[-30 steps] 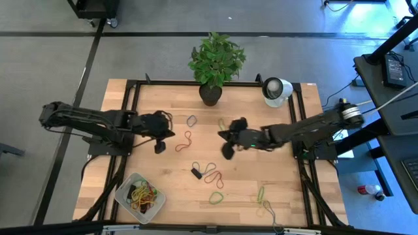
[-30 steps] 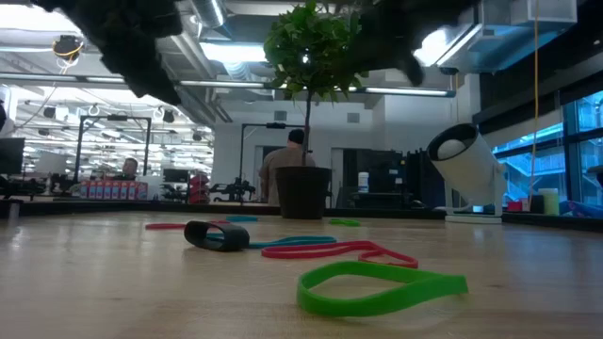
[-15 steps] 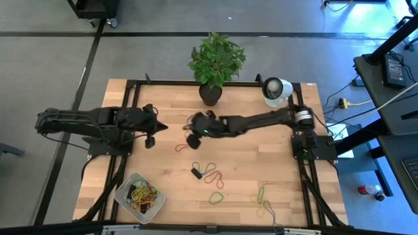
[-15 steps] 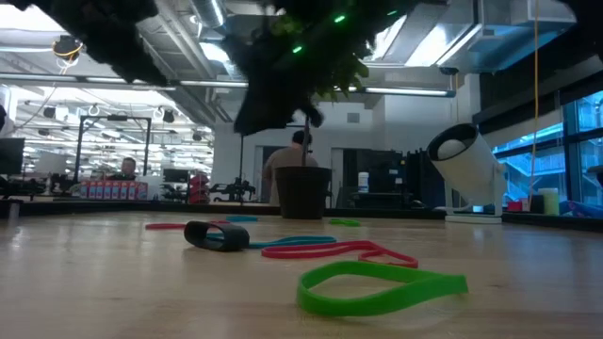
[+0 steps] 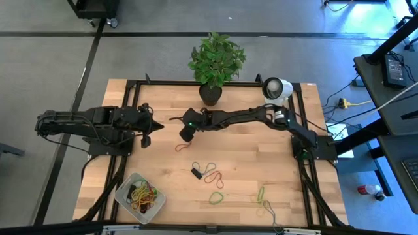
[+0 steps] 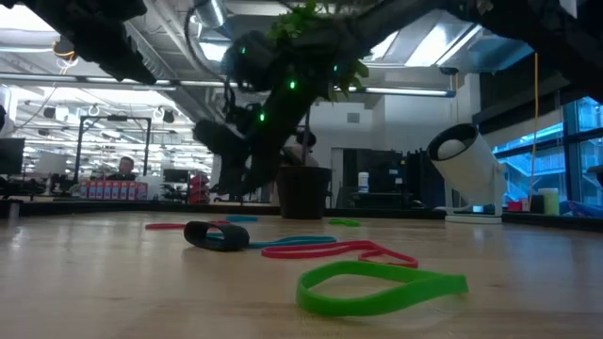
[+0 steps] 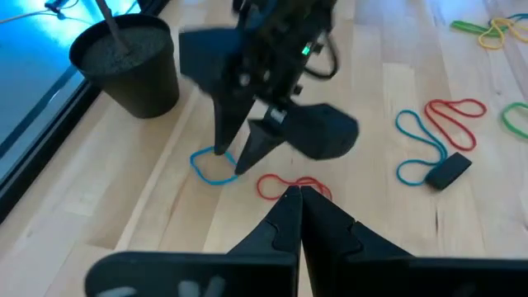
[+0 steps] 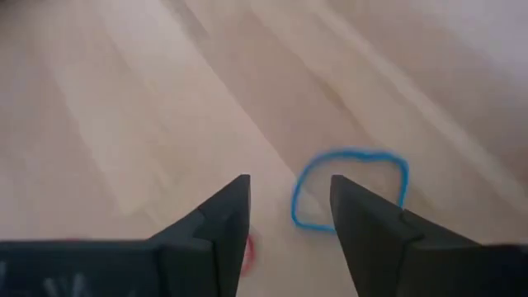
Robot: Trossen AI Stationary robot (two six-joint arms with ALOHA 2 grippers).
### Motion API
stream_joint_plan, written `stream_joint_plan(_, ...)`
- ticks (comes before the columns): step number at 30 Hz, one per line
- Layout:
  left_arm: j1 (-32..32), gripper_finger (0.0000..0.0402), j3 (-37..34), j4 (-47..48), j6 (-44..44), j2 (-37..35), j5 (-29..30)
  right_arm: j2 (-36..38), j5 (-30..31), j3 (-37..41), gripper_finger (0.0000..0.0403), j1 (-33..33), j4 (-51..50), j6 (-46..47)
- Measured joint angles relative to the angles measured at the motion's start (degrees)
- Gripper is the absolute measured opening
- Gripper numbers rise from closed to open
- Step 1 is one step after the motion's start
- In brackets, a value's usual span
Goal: Pick and place rubber bands into bin
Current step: Put the top blue rubber band into the gray bin
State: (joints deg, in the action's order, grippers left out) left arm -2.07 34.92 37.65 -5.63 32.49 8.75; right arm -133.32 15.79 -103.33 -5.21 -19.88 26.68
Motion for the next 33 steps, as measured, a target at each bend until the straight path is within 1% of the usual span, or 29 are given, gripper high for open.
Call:
stream_joint_plan(2,0.0,0.0002,0.0,0.0,0.0,0.0,0.0,-1.4,-1.4,-0.1,0.0172,-0.3,0.5,0.0)
stream_joint_plan(6,0.0,0.0002,0.0,0.0,0.0,0.0,-0.1,-4.1,-1.4,-0.1,0.0171,-0.2,-0.9,-3.5)
stream_joint_plan(8,0.0,0.0002,0.0,0.0,0.0,0.0,-0.1,-4.6,-1.4,-0.5,0.0163,-0.1,-3.0,-4.3)
stream_joint_plan(10,0.0,0.0002,0.0,0.0,-0.1,0.0,-0.1,-5.3,-2.2,-0.7,0.0140,0.0,-5.1,-4.4)
stream_joint_plan(11,0.0,0.0002,0.0,0.0,-0.3,0.0,-0.1,-5.4,-2.9,-0.7,0.0122,0.2,-6.0,-4.4)
stream_joint_plan(15,0.0,0.0002,0.0,0.0,-1.3,0.1,-0.1,-4.9,-5.6,-0.6,0.0026,0.2,-8.6,-3.1)
stream_joint_plan(16,0.0,0.0002,0.0,-0.1,-1.3,0.2,-0.2,-4.6,-5.9,-0.5,0.0014,0.2,-8.8,-2.9)
stream_joint_plan(18,0.0,0.0002,0.0,-0.4,-1.4,0.4,-2.4,-3.0,-6.5,-0.2,0.0013,0.5,-9.8,-3.0)
stream_joint_plan(21,0.1,0.0002,0.0,-3.6,-3.9,1.1,-8.5,0.4,-7.0,0.4,0.0005,1.7,-16.8,-5.6)
stream_joint_plan(24,0.3,0.0002,0.0,-7.9,-8.5,2.3,-11.4,5.2,-4.1,1.2,0.0004,3.4,-22.1,-9.0)
stream_joint_plan(26,1.5,0.0002,0.0,-9.8,-11.8,3.6,-11.0,9.8,-1.9,4.2,0.0003,4.4,-24.0,-10.2)
stream_joint_plan(27,2.3,0.0002,0.0,-10.7,-13.1,4.4,-10.2,12.2,-1.1,6.7,0.0002,5.0,-23.4,-10.3)
stream_joint_plan(30,5.5,0.0002,0.0,-14.5,-15.8,7.8,-6.5,20.3,-0.8,17.4,0.0002,7.0,-19.5,-9.3)
stream_joint_plan(33,9.1,0.0002,0.0,-18.5,-16.7,12.1,-1.9,31.2,-0.9,29.5,0.0002,9.3,-12.0,-7.3)
